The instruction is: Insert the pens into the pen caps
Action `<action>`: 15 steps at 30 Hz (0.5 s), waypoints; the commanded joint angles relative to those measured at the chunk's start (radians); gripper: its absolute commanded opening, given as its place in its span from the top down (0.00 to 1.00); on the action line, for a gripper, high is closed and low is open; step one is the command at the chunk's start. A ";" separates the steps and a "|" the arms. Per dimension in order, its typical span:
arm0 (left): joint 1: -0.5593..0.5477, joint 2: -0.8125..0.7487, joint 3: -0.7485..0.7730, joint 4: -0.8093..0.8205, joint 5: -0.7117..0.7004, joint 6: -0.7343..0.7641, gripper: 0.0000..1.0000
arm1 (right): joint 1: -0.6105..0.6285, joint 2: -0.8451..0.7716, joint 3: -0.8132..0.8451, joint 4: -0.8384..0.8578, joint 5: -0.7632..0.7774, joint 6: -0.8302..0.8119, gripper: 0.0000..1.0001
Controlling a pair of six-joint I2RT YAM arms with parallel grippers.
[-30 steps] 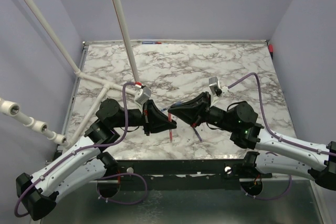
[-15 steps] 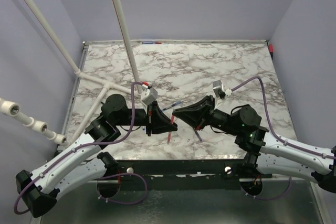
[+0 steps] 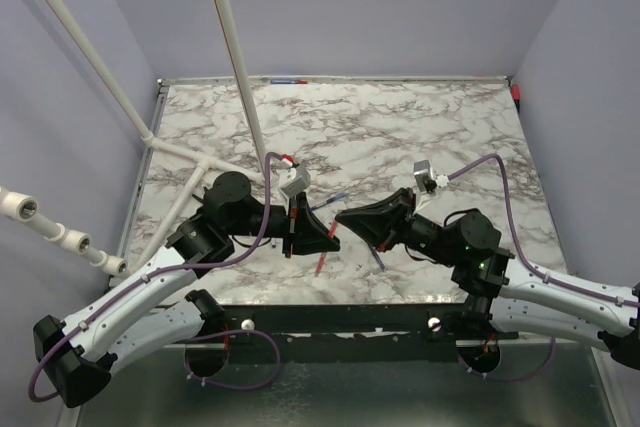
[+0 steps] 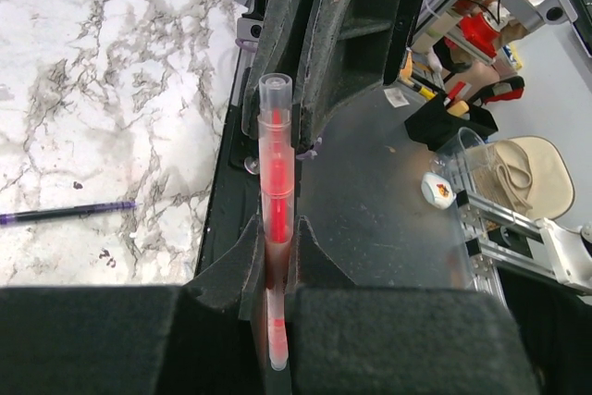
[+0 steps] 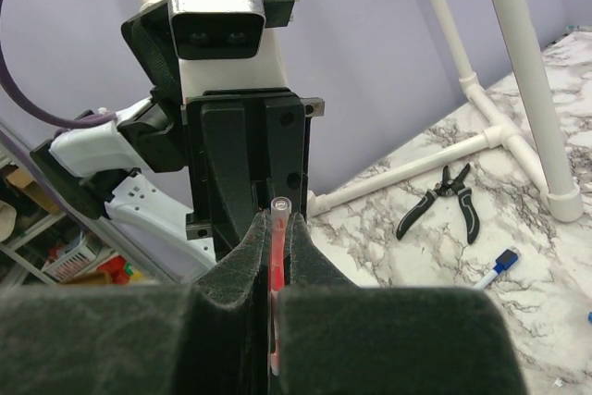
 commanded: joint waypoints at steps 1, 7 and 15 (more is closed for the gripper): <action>0.026 -0.006 0.112 0.168 -0.094 0.017 1.00 | 0.057 0.009 -0.071 -0.227 -0.062 0.020 1.00; 0.026 0.008 0.134 0.165 -0.095 0.023 1.00 | 0.099 0.028 -0.085 -0.250 -0.007 0.019 0.99; 0.027 0.013 0.166 0.127 -0.112 0.054 1.00 | 0.187 0.080 -0.085 -0.285 0.138 0.000 0.99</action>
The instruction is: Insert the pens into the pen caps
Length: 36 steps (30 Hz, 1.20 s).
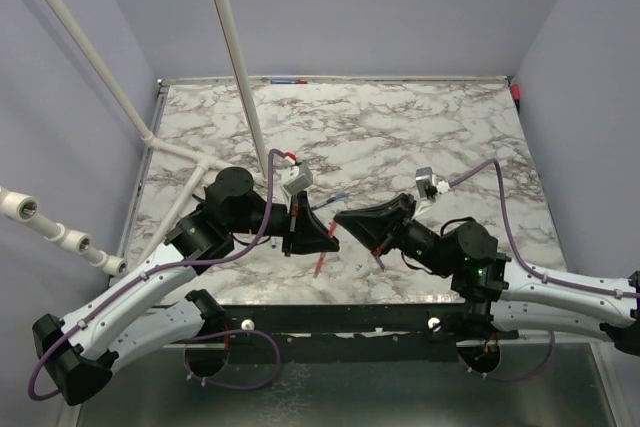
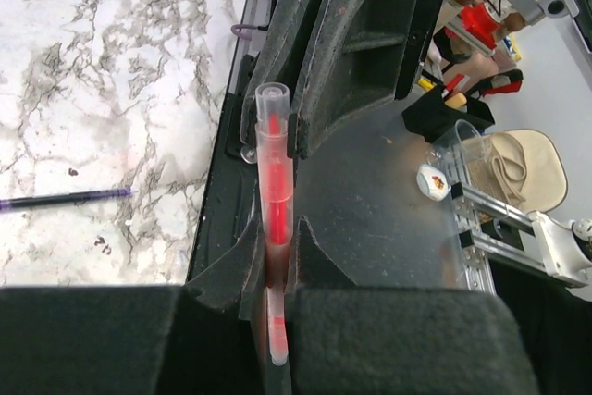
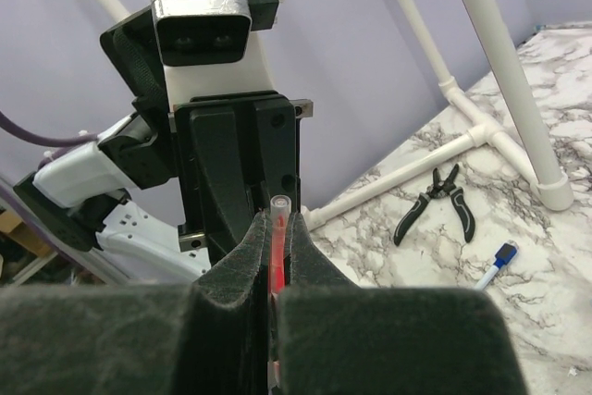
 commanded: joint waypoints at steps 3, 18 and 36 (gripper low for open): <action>0.025 -0.011 0.127 0.192 -0.132 0.044 1.00 | 0.097 0.091 -0.074 -0.297 -0.044 -0.008 1.00; 0.027 0.001 0.090 0.162 -0.154 0.068 1.00 | 0.127 0.073 -0.005 -0.346 0.072 -0.038 0.99; 0.026 -0.025 -0.042 0.138 -0.173 0.060 1.00 | 0.126 0.172 0.307 -0.559 0.312 -0.134 0.99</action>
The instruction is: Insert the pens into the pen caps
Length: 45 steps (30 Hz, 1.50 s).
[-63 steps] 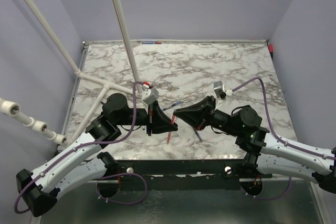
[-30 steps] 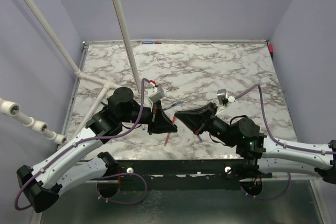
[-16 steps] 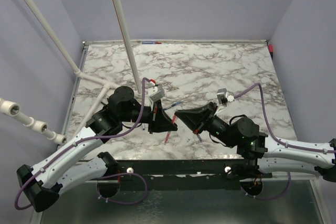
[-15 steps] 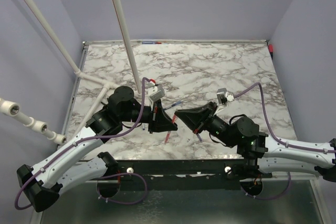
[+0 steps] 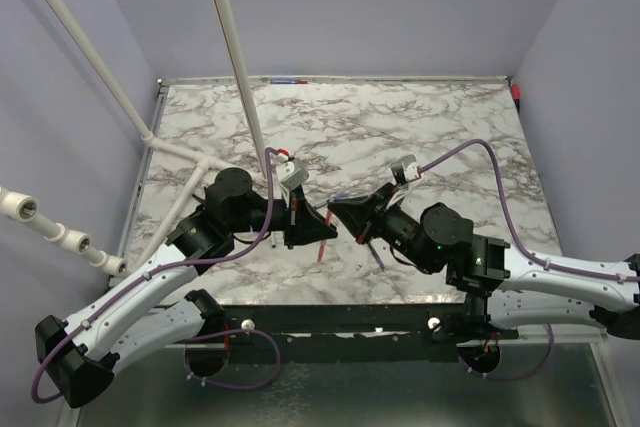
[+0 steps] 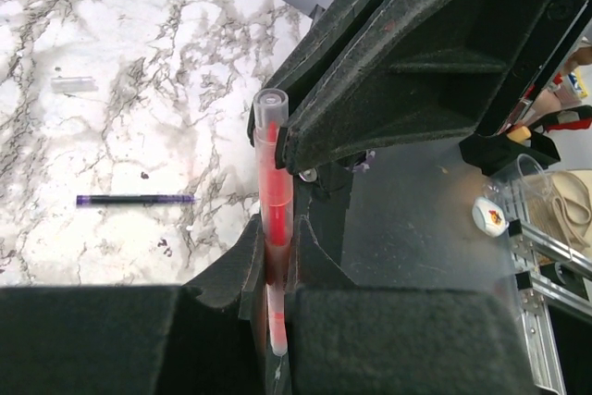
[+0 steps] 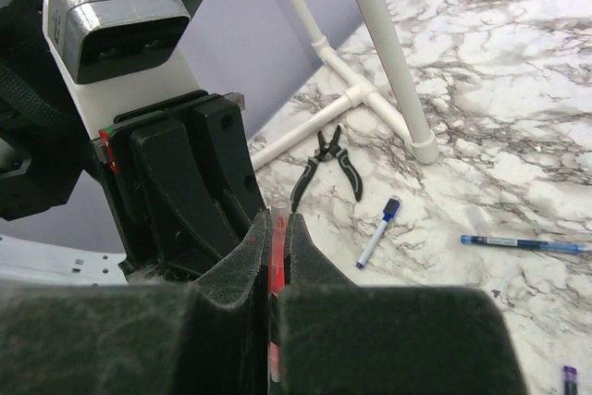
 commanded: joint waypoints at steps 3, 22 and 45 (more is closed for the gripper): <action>0.004 -0.028 -0.030 0.121 -0.077 0.010 1.00 | 0.026 0.041 0.052 -0.192 0.015 -0.057 0.96; 0.004 0.025 -0.057 -0.033 -0.348 -0.020 1.00 | 0.027 0.026 0.223 -0.354 0.307 -0.129 0.63; 0.006 0.299 -0.070 -0.192 -0.871 -0.153 1.00 | -0.175 0.255 0.211 -0.627 0.205 0.020 0.56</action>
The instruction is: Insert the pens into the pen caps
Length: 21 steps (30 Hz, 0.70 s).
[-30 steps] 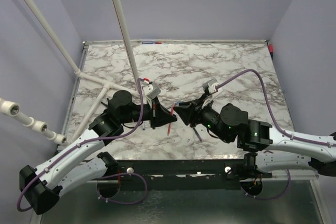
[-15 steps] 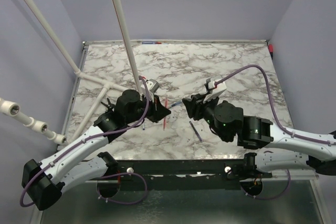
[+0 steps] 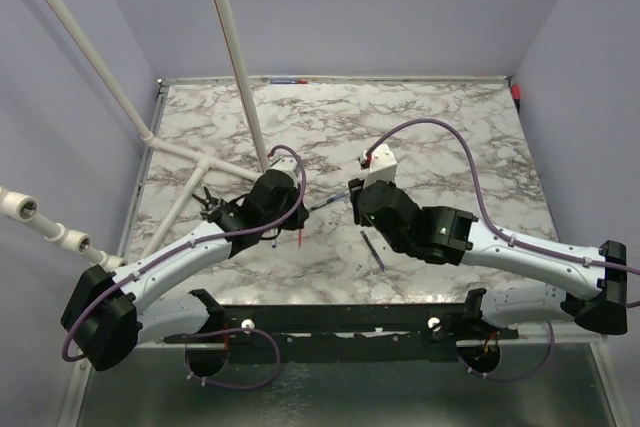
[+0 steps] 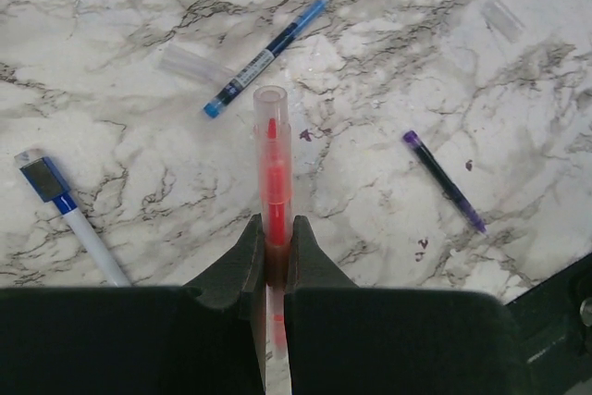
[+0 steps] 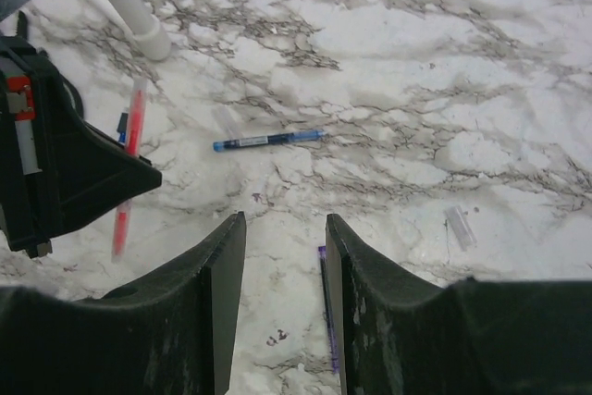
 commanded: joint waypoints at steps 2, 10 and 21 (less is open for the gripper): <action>0.005 0.100 0.003 -0.030 -0.098 -0.019 1.00 | -0.082 -0.001 -0.065 -0.037 -0.116 0.058 0.56; 0.005 0.253 -0.003 -0.045 -0.142 -0.070 1.00 | -0.117 -0.001 -0.147 -0.035 -0.154 0.099 0.55; 0.007 0.356 0.018 -0.069 -0.264 -0.085 0.96 | -0.126 -0.041 -0.223 -0.027 -0.174 0.117 0.55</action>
